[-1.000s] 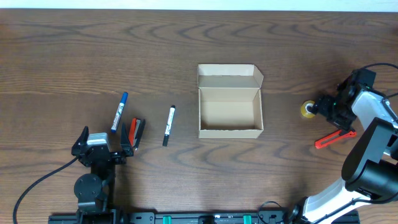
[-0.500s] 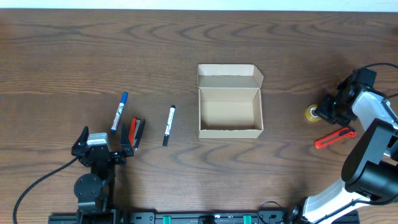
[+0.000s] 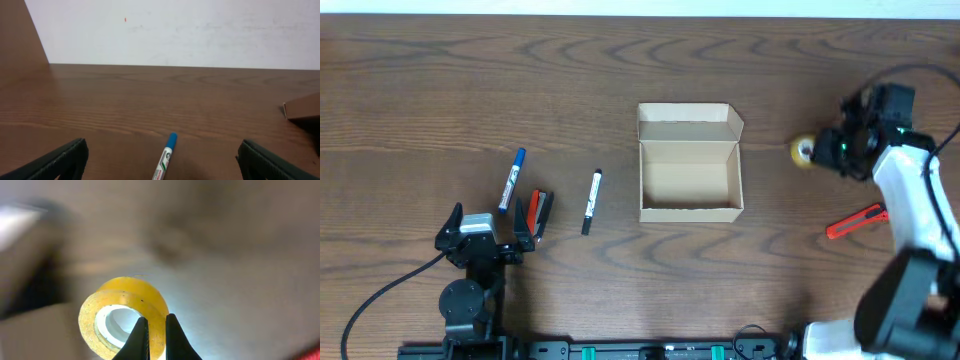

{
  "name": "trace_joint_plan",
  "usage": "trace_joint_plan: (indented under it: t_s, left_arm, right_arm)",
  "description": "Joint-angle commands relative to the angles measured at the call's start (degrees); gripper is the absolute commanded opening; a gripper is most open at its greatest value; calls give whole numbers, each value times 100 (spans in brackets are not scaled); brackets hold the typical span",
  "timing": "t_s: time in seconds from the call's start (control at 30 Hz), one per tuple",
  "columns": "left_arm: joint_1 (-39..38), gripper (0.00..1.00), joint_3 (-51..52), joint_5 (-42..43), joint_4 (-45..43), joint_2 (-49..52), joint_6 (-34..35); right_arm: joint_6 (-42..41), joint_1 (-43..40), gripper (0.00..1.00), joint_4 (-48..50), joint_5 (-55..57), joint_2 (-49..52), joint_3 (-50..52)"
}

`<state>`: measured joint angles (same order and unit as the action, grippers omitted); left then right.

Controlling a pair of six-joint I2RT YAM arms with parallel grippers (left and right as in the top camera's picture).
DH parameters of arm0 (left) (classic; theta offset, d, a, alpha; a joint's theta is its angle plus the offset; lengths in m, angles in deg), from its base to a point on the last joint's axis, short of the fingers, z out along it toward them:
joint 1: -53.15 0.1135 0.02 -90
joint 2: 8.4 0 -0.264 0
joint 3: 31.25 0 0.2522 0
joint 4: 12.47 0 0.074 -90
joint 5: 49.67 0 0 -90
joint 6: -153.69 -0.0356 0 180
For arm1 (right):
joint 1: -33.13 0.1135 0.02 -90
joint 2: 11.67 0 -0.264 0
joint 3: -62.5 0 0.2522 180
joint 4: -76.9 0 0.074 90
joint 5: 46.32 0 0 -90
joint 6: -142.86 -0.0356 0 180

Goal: Pack container
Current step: 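Carry the tape roll into the box and open the right gripper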

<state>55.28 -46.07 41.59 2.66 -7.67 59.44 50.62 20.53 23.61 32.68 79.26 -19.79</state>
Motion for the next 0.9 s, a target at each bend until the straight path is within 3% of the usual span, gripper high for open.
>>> trace_joint_plan:
  t_s: [0.0, 0.13, 0.3, 0.43, 0.6, 0.87]
  left_arm:
    - [-28, 95, 79, -122, 308, -48, 63]
    - [-28, 95, 79, -122, 306, -48, 63]
    - [-28, 95, 79, -122, 308, -48, 63]
    - [-28, 96, 79, -122, 308, -48, 63]
    - [-28, 95, 79, -122, 308, -48, 63]
    - [-28, 95, 79, -87, 306, -48, 66]
  right_arm:
    - [835, 568, 1, -9, -726, -680, -229]
    - [2264, 1392, 1, -385, -1672, -1093, -229]
    - [3421, 2455, 1, -1198, -1134, -1113, -229]
    - [3832, 2946, 1, -1458, -295, -1113, -229]
    - [4583, 3270, 1, -1606, -216, -1088, -229]
    - [4953, 3418, 1, -1091, 308, -461, -229]
